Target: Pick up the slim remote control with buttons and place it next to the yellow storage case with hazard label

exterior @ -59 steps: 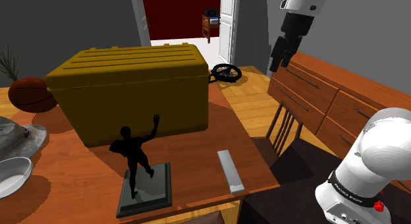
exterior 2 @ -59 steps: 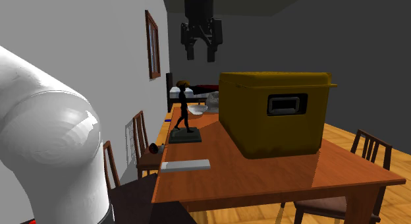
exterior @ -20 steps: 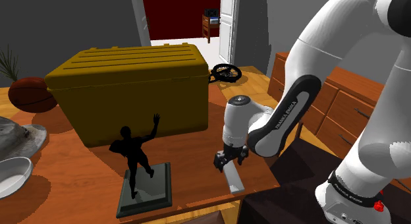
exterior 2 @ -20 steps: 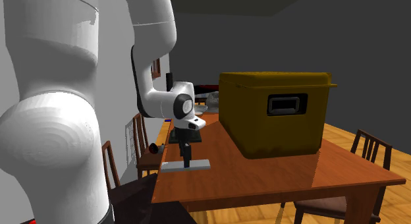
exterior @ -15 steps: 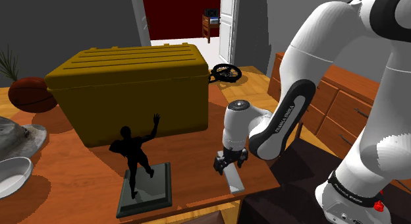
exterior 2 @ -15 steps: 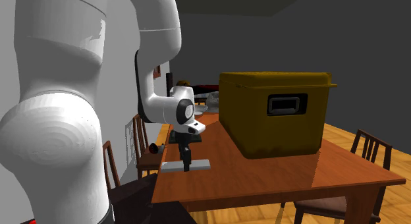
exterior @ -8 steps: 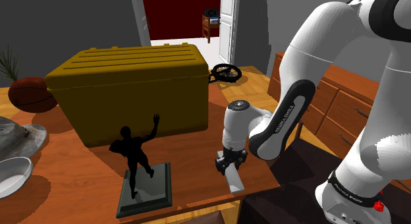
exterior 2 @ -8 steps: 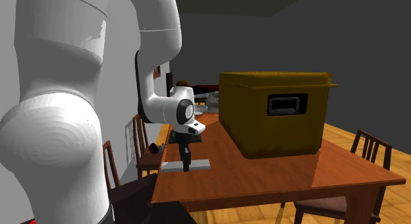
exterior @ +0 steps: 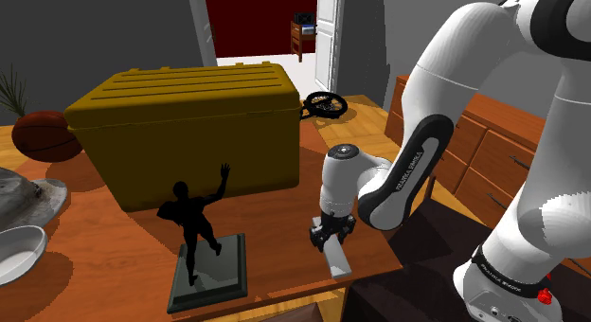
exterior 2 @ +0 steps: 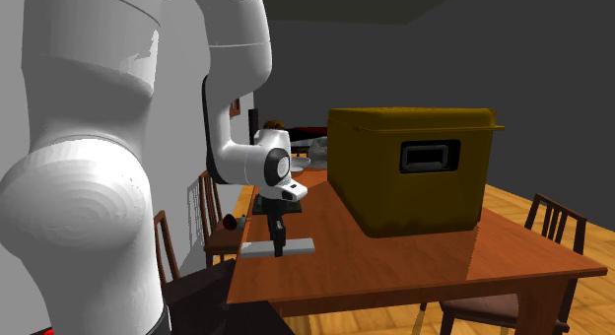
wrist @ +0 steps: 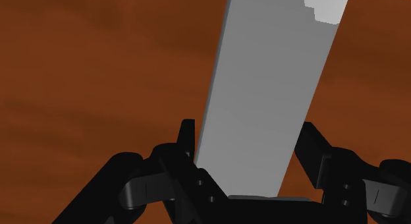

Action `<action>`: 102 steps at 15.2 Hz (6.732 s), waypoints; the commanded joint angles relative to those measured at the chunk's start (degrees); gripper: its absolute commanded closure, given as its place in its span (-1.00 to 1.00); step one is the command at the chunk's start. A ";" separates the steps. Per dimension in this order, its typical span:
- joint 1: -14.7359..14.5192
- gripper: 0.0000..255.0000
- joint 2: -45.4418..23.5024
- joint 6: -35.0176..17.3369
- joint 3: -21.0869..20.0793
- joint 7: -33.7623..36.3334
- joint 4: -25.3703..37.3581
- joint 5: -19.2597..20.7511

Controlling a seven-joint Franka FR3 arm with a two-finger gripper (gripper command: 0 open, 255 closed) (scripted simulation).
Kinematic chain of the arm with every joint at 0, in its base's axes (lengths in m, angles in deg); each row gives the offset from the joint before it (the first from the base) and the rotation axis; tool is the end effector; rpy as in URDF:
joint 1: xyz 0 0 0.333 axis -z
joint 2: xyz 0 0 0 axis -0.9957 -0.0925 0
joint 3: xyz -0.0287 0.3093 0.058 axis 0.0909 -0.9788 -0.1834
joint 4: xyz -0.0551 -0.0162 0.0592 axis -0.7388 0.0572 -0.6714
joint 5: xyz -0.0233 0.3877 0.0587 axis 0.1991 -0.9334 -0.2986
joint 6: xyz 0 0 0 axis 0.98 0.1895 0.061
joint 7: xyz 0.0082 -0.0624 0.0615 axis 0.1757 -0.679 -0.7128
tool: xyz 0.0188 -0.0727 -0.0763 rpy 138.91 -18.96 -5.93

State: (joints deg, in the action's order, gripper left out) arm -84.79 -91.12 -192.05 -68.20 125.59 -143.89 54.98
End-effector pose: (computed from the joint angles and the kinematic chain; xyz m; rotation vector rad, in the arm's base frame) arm 0.3623 0.1965 0.1764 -3.0741 0.5438 0.0082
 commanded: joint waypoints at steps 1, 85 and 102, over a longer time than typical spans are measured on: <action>0.75 1.00 1.03 0.77 -1.09 -1.13 -0.21 -1.51; 1.09 1.00 39.76 74.02 3.44 -19.77 37.34 -25.08; 2.71 1.00 10.48 77.91 -1.90 -13.74 68.79 -14.49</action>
State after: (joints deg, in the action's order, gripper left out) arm -81.83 -77.55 -114.80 -69.53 111.03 -78.59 39.12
